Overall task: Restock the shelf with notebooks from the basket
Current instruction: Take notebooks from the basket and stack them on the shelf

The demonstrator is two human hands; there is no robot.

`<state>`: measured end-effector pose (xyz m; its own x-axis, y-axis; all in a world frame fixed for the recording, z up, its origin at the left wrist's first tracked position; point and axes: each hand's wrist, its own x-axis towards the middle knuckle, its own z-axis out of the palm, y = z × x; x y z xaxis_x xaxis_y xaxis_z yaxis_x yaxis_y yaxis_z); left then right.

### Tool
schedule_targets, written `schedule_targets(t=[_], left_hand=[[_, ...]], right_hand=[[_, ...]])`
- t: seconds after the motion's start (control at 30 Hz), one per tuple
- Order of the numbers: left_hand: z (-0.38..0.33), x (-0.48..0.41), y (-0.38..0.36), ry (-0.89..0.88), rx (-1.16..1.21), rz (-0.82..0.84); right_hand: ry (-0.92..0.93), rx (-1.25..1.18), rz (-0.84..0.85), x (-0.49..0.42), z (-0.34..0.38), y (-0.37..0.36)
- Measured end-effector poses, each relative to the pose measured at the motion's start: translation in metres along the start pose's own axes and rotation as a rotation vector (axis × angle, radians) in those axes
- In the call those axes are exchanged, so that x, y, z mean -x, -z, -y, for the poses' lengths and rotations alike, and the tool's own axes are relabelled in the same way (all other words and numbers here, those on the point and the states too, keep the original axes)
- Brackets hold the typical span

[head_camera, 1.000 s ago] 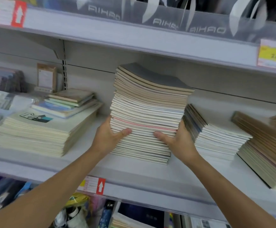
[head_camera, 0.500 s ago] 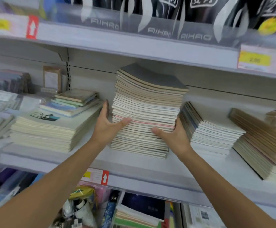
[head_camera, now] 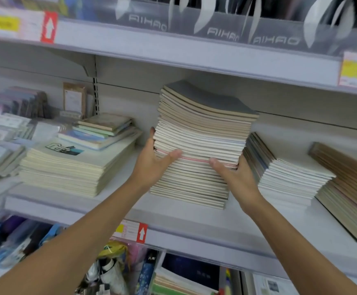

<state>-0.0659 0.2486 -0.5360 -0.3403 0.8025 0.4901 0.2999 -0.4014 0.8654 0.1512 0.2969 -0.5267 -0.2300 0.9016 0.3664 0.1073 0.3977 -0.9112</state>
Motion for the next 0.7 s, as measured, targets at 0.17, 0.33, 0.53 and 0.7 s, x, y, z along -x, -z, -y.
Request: schedule_targets(t=[0.17, 0.33, 0.53, 0.7], left_hand=[[-0.006, -0.003, -0.003, -0.091, 0.061, -0.045], [-0.006, -0.008, 0.003, -0.117, 0.026, -0.052], [-0.004, -0.008, -0.001, -0.127, -0.01, -0.061], [-0.002, -0.006, -0.002, -0.066, -0.075, -0.06]], right_hand=[[0.065, 0.094, -0.136, -0.004, 0.005, 0.0], [0.054, 0.174, -0.169, -0.007, 0.002, 0.004], [0.116, 0.164, -0.237, -0.003, -0.003, -0.012], [0.153, 0.13, -0.031, -0.002, 0.0, -0.006]])
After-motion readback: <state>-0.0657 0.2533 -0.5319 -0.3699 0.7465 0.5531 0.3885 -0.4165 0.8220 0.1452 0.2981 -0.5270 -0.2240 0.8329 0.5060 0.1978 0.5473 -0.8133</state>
